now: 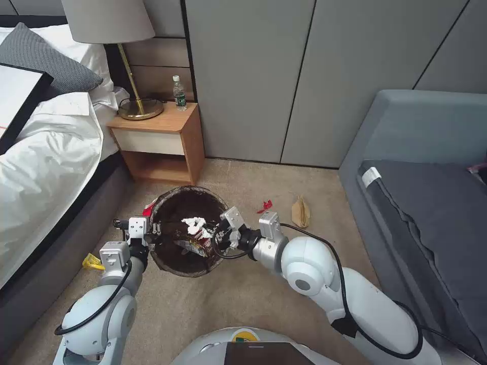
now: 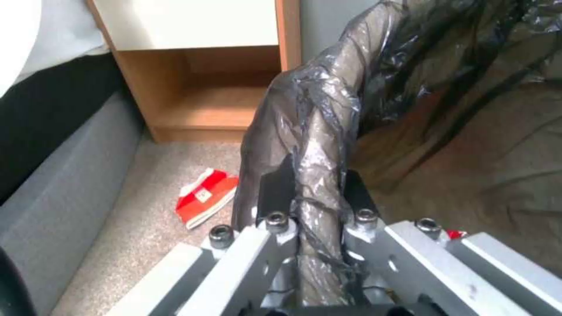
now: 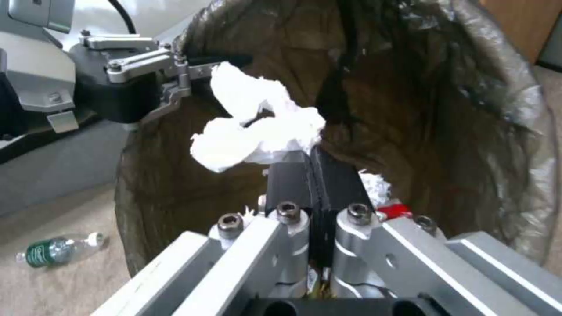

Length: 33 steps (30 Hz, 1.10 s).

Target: Pick up the trash bin, then pick up the garbage from the floor and place it into the trash bin.

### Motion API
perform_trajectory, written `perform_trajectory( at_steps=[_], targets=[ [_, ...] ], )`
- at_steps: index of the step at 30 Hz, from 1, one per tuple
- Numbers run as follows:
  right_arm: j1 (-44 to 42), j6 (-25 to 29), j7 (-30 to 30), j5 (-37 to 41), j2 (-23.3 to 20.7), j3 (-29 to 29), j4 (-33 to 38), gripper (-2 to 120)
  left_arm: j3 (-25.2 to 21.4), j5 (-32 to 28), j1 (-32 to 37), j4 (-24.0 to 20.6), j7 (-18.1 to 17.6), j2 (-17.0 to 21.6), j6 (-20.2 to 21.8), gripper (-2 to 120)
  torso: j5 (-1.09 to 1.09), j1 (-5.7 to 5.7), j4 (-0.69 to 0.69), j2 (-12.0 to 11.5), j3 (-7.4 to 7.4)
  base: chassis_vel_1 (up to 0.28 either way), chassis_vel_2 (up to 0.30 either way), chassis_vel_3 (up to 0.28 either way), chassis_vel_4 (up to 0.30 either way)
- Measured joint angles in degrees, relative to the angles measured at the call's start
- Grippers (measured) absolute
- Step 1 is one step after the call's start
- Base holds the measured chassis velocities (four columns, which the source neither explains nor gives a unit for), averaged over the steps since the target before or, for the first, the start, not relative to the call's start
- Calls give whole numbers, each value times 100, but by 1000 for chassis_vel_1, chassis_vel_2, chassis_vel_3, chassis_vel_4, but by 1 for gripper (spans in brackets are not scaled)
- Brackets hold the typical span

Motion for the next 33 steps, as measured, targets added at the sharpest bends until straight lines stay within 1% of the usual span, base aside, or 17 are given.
perform_trajectory(
  at_steps=[6, 8, 9, 10, 13, 14, 16, 17, 18, 20, 21, 23, 26, 27, 31, 32, 33],
  targets=[
    [65, -6, 62, -3, 47, -65, -117, -2, 0, -7, -20, 15, 2, 4, 0, 3, 0, 0, 0, 0, 0, 0, 0, 0, 0],
    [67, -9, 90, -6, 55, -71, -139, 0, 0, -10, -25, 16, 3, 5, 0, 3, 0, 0, 0, 0, 0, 0, 0, 0, 0],
    [70, -10, 124, -16, 62, -80, -162, 7, 0, -12, -29, 18, 3, 7, 0, 3, 0, 0, 0, 0, 0, 0, 0, 0, 0],
    [70, -10, 124, -16, 62, -80, -162, 7, 0, -12, -29, 18, 3, 7, 0, 3, 0, 0, 0, 0, 0, 0, 0, 0, 0],
    [70, -8, 168, -70, 83, -106, -234, 21, -1, -21, -42, 23, 3, 10, 0, 3, 0, 0, 0, 0, 0, 0, 0, 0, 0],
    [70, -8, 168, -70, 83, -106, -234, 21, -1, -21, -42, 23, 3, 10, 0, 3, 0, 0, 0, 0, 0, 0, 0, 0, 0],
    [69, -4, 193, -81, 99, -120, -268, 27, 0, -22, -46, 25, 3, 10, 0, 3, 0, 0, 0, 0, 0, 0, 0, 0, 0],
    [69, -2, 215, -84, 119, -131, -289, 34, 2, -23, -50, 27, 3, 8, 0, 3, 0, 0, 0, 0, 0, 0, 0, 0, 0],
    [69, -2, 215, -84, 119, -131, -289, 34, 2, -23, -50, 27, 3, 8, 0, 3, 0, 0, 0, 0, 0, 0, 0, 0, 0],
    [75, 1, 239, -90, 144, -141, -319, 41, 5, -23, -53, 33, 4, 3, 0, 3, 0, 0, 0, 0, 0, 0, 0, 0, 0],
    [81, 5, 259, -94, 161, -145, -336, 49, 8, -23, -56, 35, 5, 1, 0, 3, 0, 0, 0, 0, 0, 0, 0, 0, 0],
    [83, 8, 269, -96, 175, -147, -346, 52, 10, -23, -59, 38, 5, 1, 0, 3, 0, 0, 0, 0, 0, 0, 0, 0, 0],
    [84, 16, 278, -110, 185, -146, -352, 67, 23, -22, -70, 51, 6, -2, 0, 3, 0, 0, 0, 0, 0, 0, 0, 0, 0],
    [84, 16, 278, -110, 185, -146, -352, 67, 23, -22, -70, 51, 6, -2, 0, 3, 0, 0, 0, 0, 0, 0, 0, 0, 0],
    [82, 25, 283, -117, 182, -132, -352, 86, 40, -17, -78, 59, 7, -3, 0, 3, 0, 0, 0, 0, 0, 0, 0, 0, 0],
    [82, 25, 283, -117, 182, -132, -352, 86, 40, -17, -78, 59, 7, -3, 0, 3, 0, 0, 0, 0, 0, 0, 0, 0, 0],
    [83, 27, 283, -118, 183, -130, -352, 91, 42, -16, -79, 61, 7, -3, 0, 3, 0, 0, 0, 0, 0, 0, 0, 0, 0]
  ],
)
